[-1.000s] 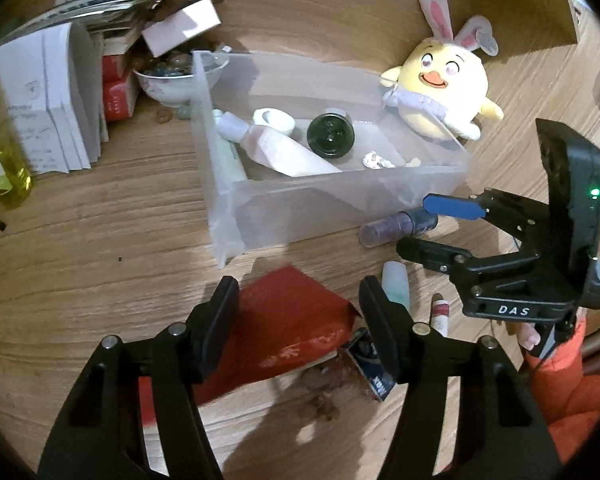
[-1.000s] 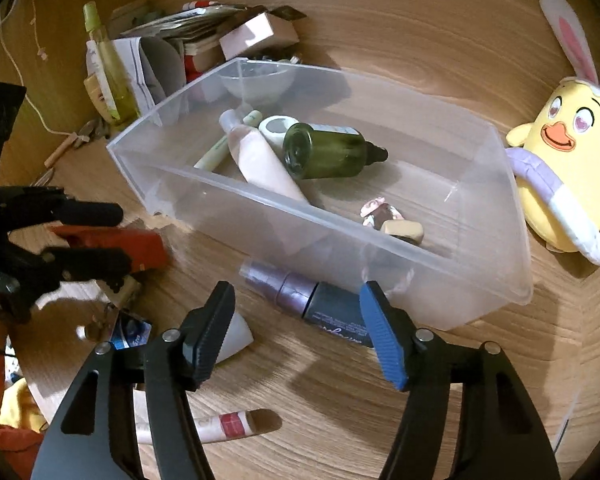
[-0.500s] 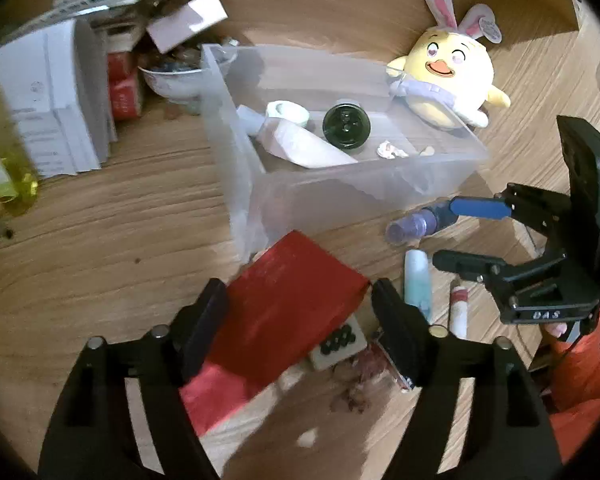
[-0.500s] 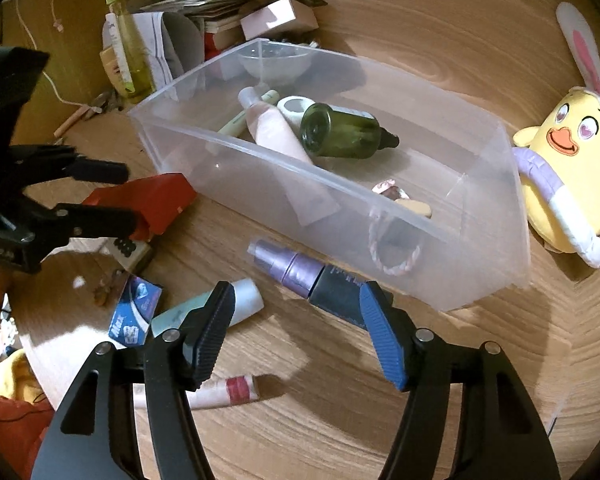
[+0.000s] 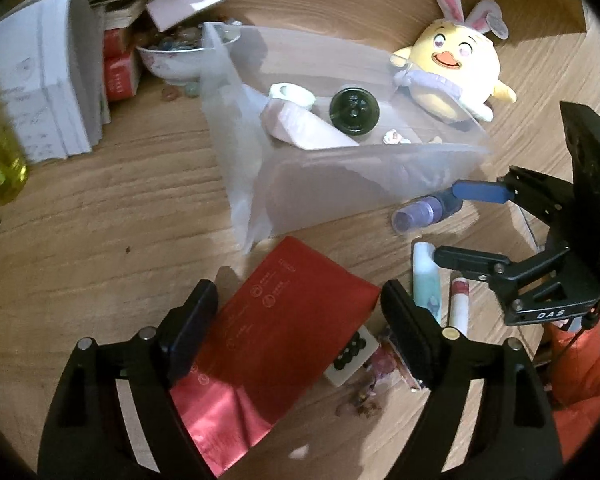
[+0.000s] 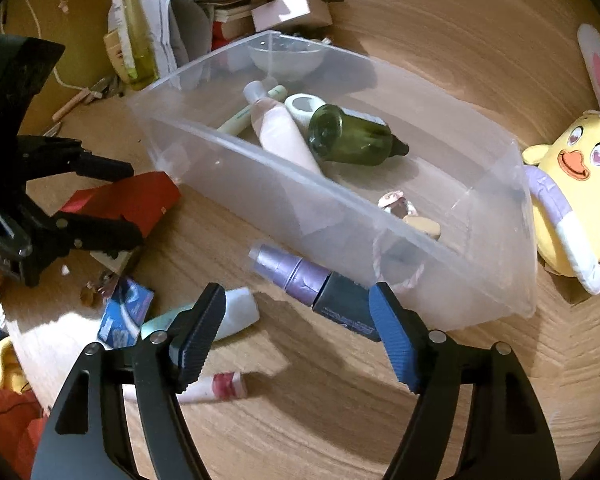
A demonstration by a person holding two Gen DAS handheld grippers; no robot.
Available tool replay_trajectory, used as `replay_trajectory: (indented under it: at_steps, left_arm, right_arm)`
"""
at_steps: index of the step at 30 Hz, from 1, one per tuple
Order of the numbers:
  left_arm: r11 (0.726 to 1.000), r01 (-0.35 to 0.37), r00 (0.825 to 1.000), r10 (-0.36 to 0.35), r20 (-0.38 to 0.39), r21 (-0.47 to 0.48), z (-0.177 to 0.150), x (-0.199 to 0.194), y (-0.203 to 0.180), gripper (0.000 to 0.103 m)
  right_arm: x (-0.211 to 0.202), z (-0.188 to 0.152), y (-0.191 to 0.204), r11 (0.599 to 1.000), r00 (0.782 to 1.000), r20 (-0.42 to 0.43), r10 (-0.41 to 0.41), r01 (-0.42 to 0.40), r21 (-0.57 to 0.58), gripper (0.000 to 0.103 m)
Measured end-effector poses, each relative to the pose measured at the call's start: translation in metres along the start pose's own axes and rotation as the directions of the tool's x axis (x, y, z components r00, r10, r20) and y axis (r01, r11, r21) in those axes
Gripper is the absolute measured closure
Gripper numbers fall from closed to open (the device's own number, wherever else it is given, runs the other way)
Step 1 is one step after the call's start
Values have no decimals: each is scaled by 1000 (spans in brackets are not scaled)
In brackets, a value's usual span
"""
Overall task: Organize objects
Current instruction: 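Grasp the red packet with the left tool while the right tool grasps the spray bottle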
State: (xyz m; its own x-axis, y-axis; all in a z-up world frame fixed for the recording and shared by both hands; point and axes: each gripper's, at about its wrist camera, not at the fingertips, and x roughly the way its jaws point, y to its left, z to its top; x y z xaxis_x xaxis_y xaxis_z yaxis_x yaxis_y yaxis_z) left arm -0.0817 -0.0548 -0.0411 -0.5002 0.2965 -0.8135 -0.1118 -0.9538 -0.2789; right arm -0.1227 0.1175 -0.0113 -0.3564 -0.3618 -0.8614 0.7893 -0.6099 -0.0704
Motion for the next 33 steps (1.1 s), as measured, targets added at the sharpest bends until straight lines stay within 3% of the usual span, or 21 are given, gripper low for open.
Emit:
replay_trajectory:
  at_steps: [3,8,17,23,27,30,33]
  left_arm:
    - [1000,-17,1000,17,8,-11,-6,-8,2,26]
    - [999,-27,1000,28,11,-37,-10,-19,12,32]
    - [998,-62,998,61,31,12,-21,-31,11,27]
    - [996,-87,996,88,21,-34,-23,-21,22,28]
    - [994,-47,998,51,42,-95,-18,-21,32,28]
    - [993,-33,998,38,46,-110,-15,-20,33,37]
    - [994,-32,998,38,54,-109,-15,-20,32,40]
  right_arm:
    - [-5,-4,-1,999,999,-10,40,-40,13,32]
    - [-5,2,-6,999,1000,7,28,-28,33,32]
    - [2,2,-4,1000,1000,0,12,-12,23,31]
    - [1,-7,-14,998,1000,-15,18,-17,52,31]
    - [4,-8,-21,997,999,-33,32,-30,74,32]
    - [12,-5,-24,997,998,-53,25,-21,75,32]
    - [23,-6,-26,995,997,-74,30,-23,93,34]
